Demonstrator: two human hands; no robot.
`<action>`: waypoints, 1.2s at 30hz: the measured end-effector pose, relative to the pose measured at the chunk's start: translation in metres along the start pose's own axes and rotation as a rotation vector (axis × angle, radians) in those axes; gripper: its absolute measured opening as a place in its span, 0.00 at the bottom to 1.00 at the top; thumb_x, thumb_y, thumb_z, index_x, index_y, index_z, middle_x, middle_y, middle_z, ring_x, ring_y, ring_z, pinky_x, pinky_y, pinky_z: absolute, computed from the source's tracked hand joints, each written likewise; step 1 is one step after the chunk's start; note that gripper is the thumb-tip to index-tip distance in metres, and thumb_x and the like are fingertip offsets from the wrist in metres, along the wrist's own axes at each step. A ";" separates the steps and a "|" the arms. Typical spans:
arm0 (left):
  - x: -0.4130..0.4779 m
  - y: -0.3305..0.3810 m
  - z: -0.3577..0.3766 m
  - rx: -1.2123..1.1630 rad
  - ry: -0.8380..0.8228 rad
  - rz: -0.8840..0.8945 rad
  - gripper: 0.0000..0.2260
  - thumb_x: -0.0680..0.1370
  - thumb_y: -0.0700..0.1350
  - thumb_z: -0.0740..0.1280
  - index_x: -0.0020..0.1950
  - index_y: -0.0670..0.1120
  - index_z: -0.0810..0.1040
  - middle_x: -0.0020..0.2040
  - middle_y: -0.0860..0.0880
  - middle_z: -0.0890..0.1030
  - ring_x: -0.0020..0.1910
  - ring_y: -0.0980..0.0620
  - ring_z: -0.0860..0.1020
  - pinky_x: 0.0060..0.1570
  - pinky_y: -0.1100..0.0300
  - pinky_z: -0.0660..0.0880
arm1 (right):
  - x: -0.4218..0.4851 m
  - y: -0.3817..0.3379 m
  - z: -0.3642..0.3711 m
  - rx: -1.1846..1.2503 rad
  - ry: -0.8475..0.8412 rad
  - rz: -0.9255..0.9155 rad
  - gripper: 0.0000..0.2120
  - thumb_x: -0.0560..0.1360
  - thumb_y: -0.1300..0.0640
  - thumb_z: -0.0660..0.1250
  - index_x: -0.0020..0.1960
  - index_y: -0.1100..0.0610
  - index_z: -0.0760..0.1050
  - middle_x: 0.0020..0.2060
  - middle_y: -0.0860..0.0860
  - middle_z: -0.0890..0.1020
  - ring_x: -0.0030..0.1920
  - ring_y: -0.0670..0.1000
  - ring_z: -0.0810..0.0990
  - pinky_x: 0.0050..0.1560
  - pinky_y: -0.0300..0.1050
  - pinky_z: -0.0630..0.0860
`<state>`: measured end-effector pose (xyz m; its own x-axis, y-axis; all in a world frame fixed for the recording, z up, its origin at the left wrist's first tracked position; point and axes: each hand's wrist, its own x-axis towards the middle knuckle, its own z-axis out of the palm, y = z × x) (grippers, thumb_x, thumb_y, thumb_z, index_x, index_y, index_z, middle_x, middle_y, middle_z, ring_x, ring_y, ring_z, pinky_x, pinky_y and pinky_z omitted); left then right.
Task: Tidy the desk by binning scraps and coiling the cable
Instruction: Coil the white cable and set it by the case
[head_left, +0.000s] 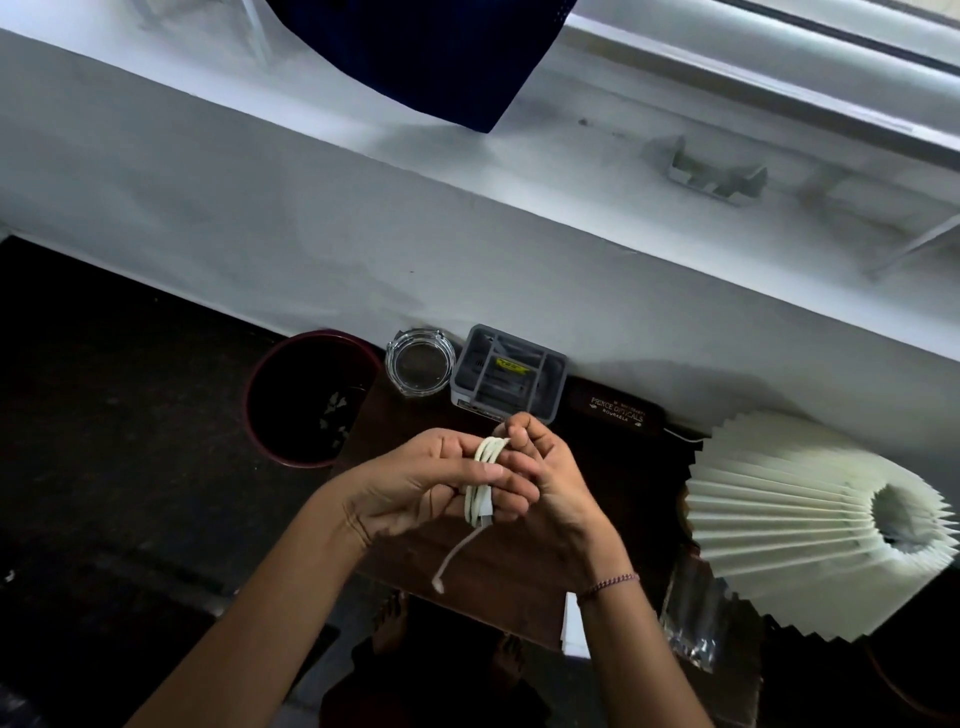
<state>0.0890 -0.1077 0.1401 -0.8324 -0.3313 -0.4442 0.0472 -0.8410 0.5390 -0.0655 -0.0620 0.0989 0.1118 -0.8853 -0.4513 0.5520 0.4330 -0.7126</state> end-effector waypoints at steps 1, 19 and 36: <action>-0.001 0.000 0.000 -0.037 0.022 0.014 0.11 0.74 0.36 0.64 0.54 0.38 0.81 0.44 0.41 0.85 0.41 0.50 0.85 0.43 0.62 0.80 | -0.003 0.002 0.001 0.071 -0.008 0.026 0.12 0.60 0.51 0.79 0.36 0.52 0.77 0.34 0.48 0.79 0.30 0.42 0.78 0.30 0.34 0.76; 0.005 0.036 -0.015 -0.332 0.255 0.374 0.12 0.76 0.38 0.59 0.55 0.35 0.75 0.51 0.40 0.84 0.49 0.49 0.84 0.47 0.58 0.81 | -0.034 0.048 0.037 -0.975 0.081 -0.060 0.15 0.80 0.46 0.52 0.43 0.51 0.73 0.25 0.44 0.72 0.28 0.41 0.69 0.30 0.35 0.62; 0.006 0.003 -0.033 0.087 0.582 0.292 0.06 0.78 0.36 0.60 0.51 0.39 0.77 0.48 0.43 0.84 0.44 0.52 0.85 0.47 0.61 0.80 | -0.073 -0.029 0.102 -1.630 0.160 -0.330 0.16 0.79 0.43 0.49 0.37 0.49 0.63 0.26 0.48 0.74 0.25 0.49 0.73 0.27 0.41 0.61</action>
<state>0.1029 -0.1266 0.1156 -0.3560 -0.7384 -0.5727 0.1606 -0.6521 0.7409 -0.0057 -0.0269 0.2076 0.0368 -0.9878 -0.1515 -0.8582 0.0464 -0.5111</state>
